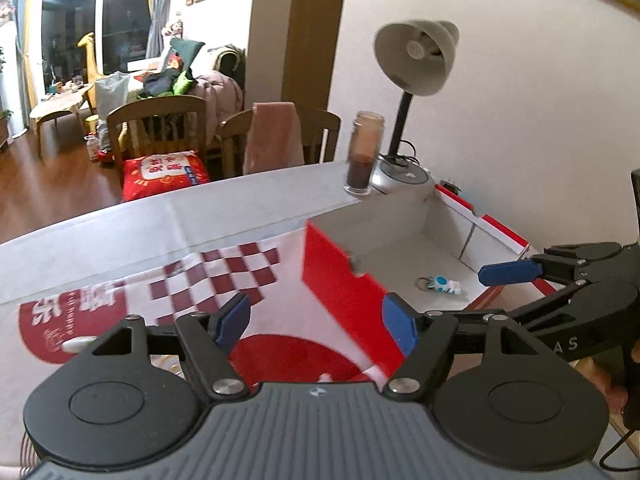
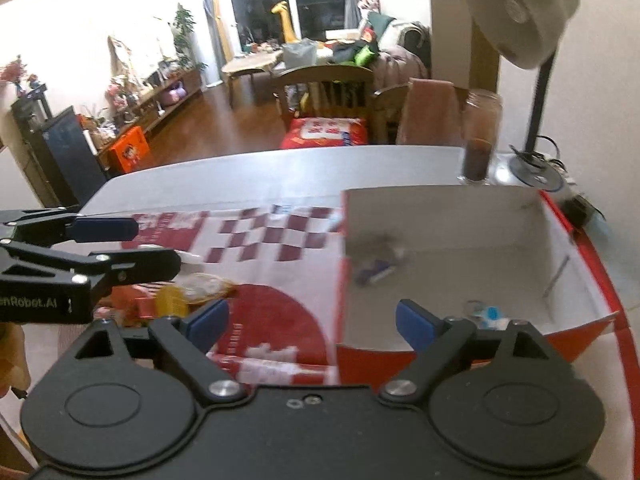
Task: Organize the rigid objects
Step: 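Move both tools back over the cluttered items on the table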
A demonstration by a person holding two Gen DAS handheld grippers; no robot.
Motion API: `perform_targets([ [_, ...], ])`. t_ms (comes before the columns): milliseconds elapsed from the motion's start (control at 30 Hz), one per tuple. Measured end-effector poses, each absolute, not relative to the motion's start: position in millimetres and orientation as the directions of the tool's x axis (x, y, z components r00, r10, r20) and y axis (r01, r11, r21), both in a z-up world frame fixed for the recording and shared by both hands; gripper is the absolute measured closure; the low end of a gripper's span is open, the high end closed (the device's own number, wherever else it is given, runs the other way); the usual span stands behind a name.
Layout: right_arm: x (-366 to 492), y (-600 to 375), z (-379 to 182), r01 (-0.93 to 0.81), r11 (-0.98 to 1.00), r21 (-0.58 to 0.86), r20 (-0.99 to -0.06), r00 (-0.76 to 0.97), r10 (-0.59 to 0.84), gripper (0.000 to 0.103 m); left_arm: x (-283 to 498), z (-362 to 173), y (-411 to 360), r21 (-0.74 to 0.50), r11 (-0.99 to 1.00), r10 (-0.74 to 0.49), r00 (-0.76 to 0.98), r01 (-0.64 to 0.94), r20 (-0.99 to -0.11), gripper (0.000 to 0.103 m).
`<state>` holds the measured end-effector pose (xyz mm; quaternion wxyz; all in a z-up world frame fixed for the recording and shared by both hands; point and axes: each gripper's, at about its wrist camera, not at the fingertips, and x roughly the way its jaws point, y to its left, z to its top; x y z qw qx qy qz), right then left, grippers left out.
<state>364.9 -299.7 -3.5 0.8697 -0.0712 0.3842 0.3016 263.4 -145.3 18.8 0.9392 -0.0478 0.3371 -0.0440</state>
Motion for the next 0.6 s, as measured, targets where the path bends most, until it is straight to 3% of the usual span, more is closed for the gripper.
perform_targets([
  [267,331,-260,-9,-0.585,0.799,0.140,-0.688,0.523,0.503,0.002,216,14,-88,-0.108,0.994,-0.074,0.801,0.012,-0.594,0.023],
  [600,291,-205,-32,-0.594,0.789,0.157,-0.688,0.508,0.519,0.000,163,-11,-5,-0.096,0.992,0.017,0.828,-0.085,-0.560,0.017],
])
